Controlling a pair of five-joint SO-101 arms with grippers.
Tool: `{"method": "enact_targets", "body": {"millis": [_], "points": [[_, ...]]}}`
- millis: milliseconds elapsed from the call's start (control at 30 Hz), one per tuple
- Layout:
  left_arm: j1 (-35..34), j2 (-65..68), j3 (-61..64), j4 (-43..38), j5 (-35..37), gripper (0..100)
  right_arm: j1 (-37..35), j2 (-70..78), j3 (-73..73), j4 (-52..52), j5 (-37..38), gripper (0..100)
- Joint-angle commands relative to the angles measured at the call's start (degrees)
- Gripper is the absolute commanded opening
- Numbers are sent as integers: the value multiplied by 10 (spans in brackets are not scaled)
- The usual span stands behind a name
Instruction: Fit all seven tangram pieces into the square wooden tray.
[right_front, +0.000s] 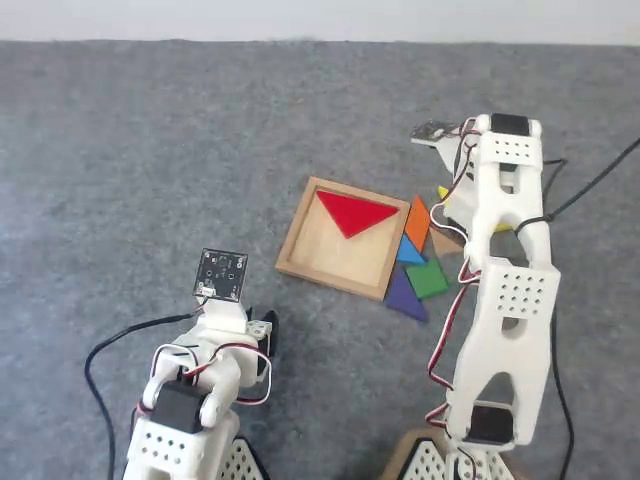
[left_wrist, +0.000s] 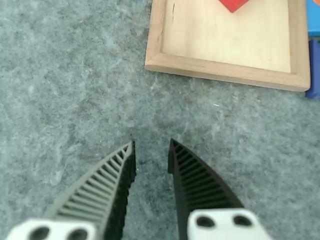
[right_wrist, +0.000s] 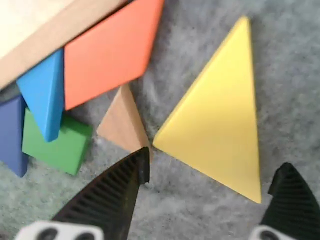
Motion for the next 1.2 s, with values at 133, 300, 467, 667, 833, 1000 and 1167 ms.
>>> {"method": "enact_targets", "body": {"millis": [133,300,467,667,833,1000,1167], "points": [[1,-10,-7,1,4,105,-20,-18,-6,-68,47,448],[1,-10,-7,1,4,105,-29,13,-8,-69,73,455],[1,-10,-7,1,4,105,-26,38,-9,-69,59,423],[1,-10,-7,1,4,105,-30,37,-10,-78,-86,410],[1,-10,-7,1,4,105,-31,37,-10,-107,-199,409],[1,-10,-7,1,4,105,-45,36,-10,-106,-219,410],[1,-10,-7,1,4,105,-59,37,-18,-121,-220,410]]}}
